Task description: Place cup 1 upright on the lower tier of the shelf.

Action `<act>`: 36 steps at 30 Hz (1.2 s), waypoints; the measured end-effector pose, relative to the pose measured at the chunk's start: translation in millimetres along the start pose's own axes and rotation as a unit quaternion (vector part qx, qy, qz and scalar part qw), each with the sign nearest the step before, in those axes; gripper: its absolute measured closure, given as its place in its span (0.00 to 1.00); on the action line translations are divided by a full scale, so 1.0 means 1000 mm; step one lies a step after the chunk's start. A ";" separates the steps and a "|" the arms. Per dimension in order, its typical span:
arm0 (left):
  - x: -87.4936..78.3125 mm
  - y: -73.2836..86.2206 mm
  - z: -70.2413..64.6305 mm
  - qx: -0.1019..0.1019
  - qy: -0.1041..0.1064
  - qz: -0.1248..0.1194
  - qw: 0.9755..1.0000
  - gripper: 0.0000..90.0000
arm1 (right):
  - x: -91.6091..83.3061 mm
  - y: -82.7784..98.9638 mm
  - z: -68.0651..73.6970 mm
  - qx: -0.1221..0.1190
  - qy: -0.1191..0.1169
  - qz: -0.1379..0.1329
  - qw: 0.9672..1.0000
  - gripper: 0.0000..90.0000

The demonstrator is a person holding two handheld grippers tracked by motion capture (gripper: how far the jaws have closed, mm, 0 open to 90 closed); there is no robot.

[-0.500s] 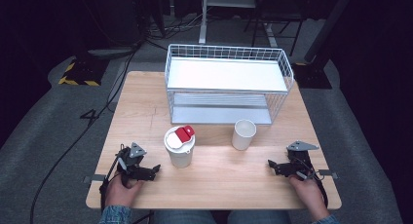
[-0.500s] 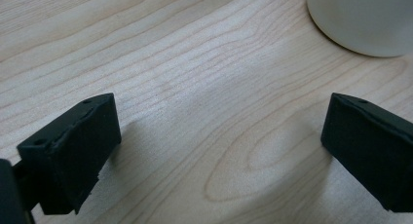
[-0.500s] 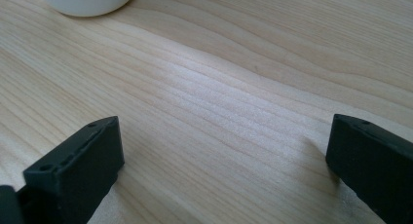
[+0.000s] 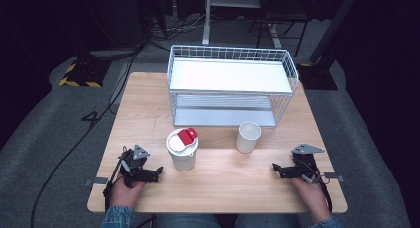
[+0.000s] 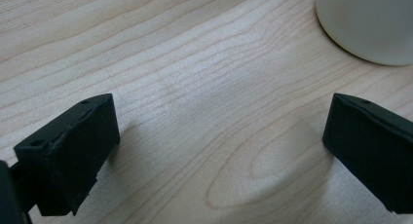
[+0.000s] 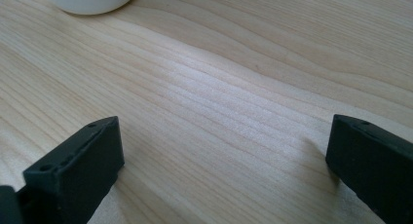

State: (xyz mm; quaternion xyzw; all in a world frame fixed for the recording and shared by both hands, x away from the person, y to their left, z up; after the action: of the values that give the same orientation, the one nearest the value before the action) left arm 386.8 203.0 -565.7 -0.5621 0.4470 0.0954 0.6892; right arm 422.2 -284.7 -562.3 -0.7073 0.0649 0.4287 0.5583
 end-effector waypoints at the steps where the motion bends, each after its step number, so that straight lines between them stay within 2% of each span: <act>1: 0.000 0.000 0.000 0.000 0.000 0.000 1.000 0.01 | 0.000 0.000 0.000 0.000 0.000 0.000 1.000 0.01; 7: 0.000 -0.001 0.000 -0.001 -0.002 -0.001 1.000 0.01 | 0.000 0.000 0.001 0.002 0.002 -0.001 1.000 0.01; 11: 0.001 -0.001 0.000 -0.002 -0.002 -0.001 1.000 0.01 | -0.002 -0.002 0.004 -0.010 0.001 -0.006 1.000 0.01; 14: 0.000 -0.001 0.000 -0.002 -0.002 -0.001 1.000 0.01 | -0.008 -0.009 0.007 -0.015 -0.005 -0.022 1.000 0.01; 23: 0.000 -0.001 0.000 -0.002 -0.002 -0.001 1.000 0.01 | -0.017 -0.023 0.017 -0.021 -0.022 -0.042 0.999 0.01; 26: 0.000 -0.001 0.000 -0.002 -0.002 -0.001 1.000 0.01 | -0.022 -0.033 0.021 -0.025 -0.023 -0.060 0.998 0.01; 36: 0.000 -0.001 0.000 -0.002 -0.002 -0.001 1.000 0.01 | -0.024 -0.053 0.034 -0.031 -0.042 -0.084 0.995 0.01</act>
State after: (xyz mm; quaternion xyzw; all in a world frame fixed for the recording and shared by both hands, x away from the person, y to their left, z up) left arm 387.6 203.0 -565.7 -0.5639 0.4449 0.0966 0.6890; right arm 419.6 -245.9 -507.4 -0.7085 -0.0314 0.4117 0.5723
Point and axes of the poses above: each handheld gripper's, and its own axes: x roughly forward along the jaws, y roughly out of its underside, z roughly to its left, the point moved 8 cm from there along x, roughly forward along the jaws, and after that the axes turned 2 degrees about -z, right-handed, at the moved point
